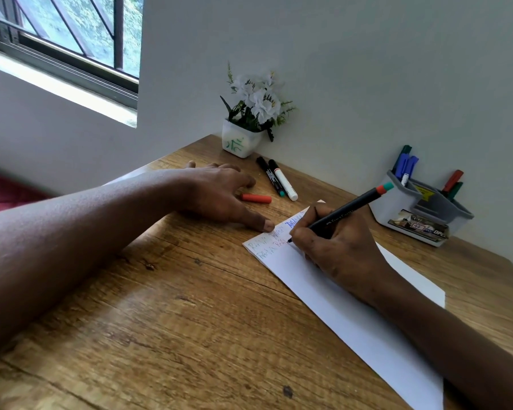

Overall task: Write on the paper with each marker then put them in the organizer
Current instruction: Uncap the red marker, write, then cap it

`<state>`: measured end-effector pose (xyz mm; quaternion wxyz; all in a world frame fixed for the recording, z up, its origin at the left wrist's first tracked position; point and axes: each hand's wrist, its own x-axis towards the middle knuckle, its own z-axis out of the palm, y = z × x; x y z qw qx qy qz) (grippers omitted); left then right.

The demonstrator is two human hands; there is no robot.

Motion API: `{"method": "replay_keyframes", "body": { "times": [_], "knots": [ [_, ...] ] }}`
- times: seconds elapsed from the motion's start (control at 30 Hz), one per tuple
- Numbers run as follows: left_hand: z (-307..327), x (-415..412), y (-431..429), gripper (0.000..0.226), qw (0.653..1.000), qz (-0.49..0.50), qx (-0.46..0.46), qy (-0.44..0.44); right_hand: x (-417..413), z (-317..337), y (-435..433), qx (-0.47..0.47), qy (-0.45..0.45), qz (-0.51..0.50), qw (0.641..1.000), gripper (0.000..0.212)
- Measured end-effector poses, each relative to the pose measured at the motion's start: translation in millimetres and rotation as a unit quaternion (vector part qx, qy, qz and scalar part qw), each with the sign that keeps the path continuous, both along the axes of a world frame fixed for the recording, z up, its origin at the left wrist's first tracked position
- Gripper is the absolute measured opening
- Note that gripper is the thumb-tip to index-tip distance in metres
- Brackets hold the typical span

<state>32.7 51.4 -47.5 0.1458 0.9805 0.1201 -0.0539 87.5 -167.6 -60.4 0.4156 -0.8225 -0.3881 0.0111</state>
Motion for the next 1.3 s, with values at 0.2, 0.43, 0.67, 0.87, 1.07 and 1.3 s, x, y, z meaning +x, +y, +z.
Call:
{"method": "replay_keyframes", "body": {
  "times": [0.2,0.43,0.67,0.87,1.07,1.3],
  "knots": [
    [3.9,-2.3,-2.3,0.123,1.0,-0.005,-0.005,0.007,-2.1,-0.1,0.6,0.024,0.022,-0.012,0.999,0.017],
    [1.0,-0.8,-0.7,0.115,1.0,0.0,0.001,0.0,-3.8,1.4,-0.3,0.014,0.028,-0.003,1.0,0.014],
    [-0.4,-0.4,0.7,0.117,1.0,-0.002,-0.003,-0.004,-3.2,0.3,0.4,0.017,0.02,-0.019,0.999,0.013],
    [-0.4,0.5,1.2,0.122,1.0,-0.003,-0.009,0.0,-3.2,0.4,-0.5,0.024,0.041,-0.025,0.999,0.011],
    [0.2,0.4,-0.4,0.115,1.0,-0.001,-0.006,0.0,-0.9,-0.3,0.5,0.021,0.033,-0.036,0.999,0.012],
    [-0.1,2.3,-0.2,0.114,1.0,-0.006,-0.007,0.0,3.0,-2.2,0.2,0.015,0.015,-0.046,0.999,0.012]
  ]
}}
